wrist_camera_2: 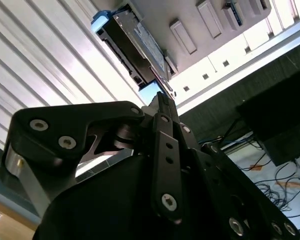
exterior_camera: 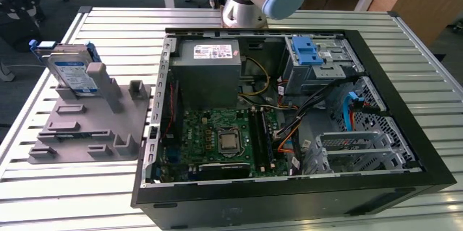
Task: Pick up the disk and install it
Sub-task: 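Pick up the disk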
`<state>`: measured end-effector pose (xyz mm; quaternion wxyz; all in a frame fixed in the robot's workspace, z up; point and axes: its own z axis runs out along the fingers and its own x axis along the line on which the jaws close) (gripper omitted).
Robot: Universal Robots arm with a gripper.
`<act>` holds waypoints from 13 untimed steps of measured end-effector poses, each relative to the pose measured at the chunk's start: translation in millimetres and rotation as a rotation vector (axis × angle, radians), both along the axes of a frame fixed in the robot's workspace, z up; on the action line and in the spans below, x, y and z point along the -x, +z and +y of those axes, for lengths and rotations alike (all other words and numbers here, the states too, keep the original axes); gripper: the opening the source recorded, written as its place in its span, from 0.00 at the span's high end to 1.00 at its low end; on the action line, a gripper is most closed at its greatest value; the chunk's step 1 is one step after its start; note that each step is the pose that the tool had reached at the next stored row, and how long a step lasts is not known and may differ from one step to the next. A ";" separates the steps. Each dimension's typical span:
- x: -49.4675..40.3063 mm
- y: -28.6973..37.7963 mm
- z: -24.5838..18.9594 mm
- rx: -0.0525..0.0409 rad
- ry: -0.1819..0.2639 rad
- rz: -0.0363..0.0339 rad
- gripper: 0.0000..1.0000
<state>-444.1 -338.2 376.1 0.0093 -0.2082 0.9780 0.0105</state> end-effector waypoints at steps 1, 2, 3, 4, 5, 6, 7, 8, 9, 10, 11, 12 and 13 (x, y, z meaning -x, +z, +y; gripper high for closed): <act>0.0 -0.1 0.0 0.0000 0.018 0.0000 0.89; 0.0 -0.2 0.0 0.0000 0.037 0.0000 0.89; 0.0 -0.2 0.0 0.0000 0.055 0.0000 0.89; 0.0 -0.3 0.0 0.0000 0.074 0.0000 0.89; 0.0 -0.4 0.0 0.0000 0.091 0.0000 0.89; 0.0 -0.4 0.0 0.0000 0.108 0.0000 0.89; 0.0 -0.4 0.0 0.0000 0.122 0.0000 0.89; 0.0 -0.5 0.0 0.0000 0.137 -0.0001 0.89; 0.0 -0.5 0.0 0.0000 0.150 0.0000 0.89; 0.0 -0.5 0.0 0.0000 0.161 -0.0001 0.89; 0.0 -0.5 0.0 0.0000 0.172 -0.0001 0.89; 0.0 -0.5 0.0 0.0000 0.184 -0.0001 0.89; 0.0 -0.5 0.0 0.0000 0.195 -0.0001 0.89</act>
